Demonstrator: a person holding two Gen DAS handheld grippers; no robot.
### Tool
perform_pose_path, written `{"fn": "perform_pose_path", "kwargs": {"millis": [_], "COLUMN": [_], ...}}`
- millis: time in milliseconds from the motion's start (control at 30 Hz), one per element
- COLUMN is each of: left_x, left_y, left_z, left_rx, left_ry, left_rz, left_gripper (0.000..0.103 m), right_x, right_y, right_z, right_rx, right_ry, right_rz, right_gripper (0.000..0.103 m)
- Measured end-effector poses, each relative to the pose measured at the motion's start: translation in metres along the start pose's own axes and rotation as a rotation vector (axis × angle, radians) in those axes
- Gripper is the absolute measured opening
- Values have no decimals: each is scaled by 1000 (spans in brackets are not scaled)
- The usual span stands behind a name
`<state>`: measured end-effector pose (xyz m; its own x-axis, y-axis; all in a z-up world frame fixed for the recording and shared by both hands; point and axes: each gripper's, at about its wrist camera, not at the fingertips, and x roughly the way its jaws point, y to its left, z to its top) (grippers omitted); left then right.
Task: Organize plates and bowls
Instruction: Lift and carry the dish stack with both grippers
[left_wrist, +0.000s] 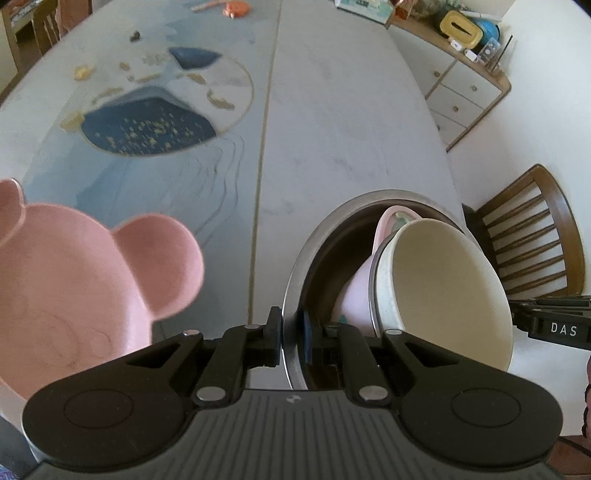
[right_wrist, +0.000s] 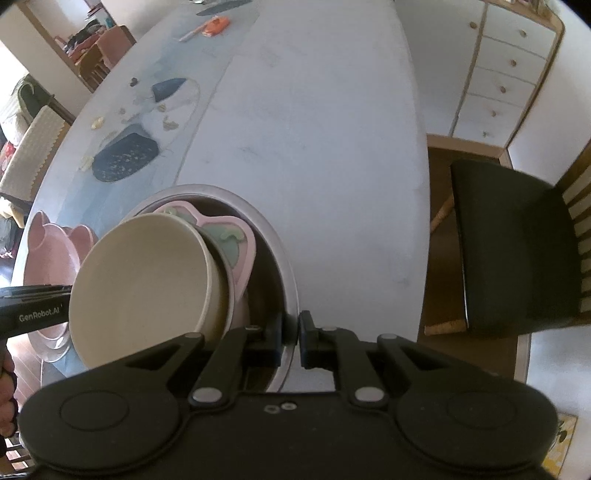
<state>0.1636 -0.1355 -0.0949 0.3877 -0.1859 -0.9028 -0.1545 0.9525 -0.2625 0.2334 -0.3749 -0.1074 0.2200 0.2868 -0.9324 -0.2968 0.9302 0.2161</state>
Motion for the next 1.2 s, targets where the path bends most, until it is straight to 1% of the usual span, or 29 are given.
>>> {"fn": "perform_pose_path", "kwargs": {"millis": [233, 433, 667, 867, 1033, 1200], "left_x": [-34, -61, -81, -89, -89, -86], "left_y": [21, 61, 122, 172, 206, 227], "left_z": [11, 21, 27, 26, 23, 18], "left_rx": [-21, -24, -22, -19, -10, 1], "left_ry": [-35, -65, -71, -49, -34, -20], "left_rz": [16, 27, 50, 60, 66, 57], "left_gripper": [10, 10, 10, 10, 10, 10], "right_x": [-16, -20, -5, 16, 33, 45], "right_y": [36, 84, 145, 193, 222, 239], "right_z": [20, 33, 37, 33, 27, 19], "right_rx": [-44, -75, -77, -70, -56, -38], "right_ry": [-22, -45, -46, -29, -15, -1], "right_rz": [9, 16, 32, 40, 42, 36], "right_gripper": [10, 10, 10, 10, 10, 10]}}
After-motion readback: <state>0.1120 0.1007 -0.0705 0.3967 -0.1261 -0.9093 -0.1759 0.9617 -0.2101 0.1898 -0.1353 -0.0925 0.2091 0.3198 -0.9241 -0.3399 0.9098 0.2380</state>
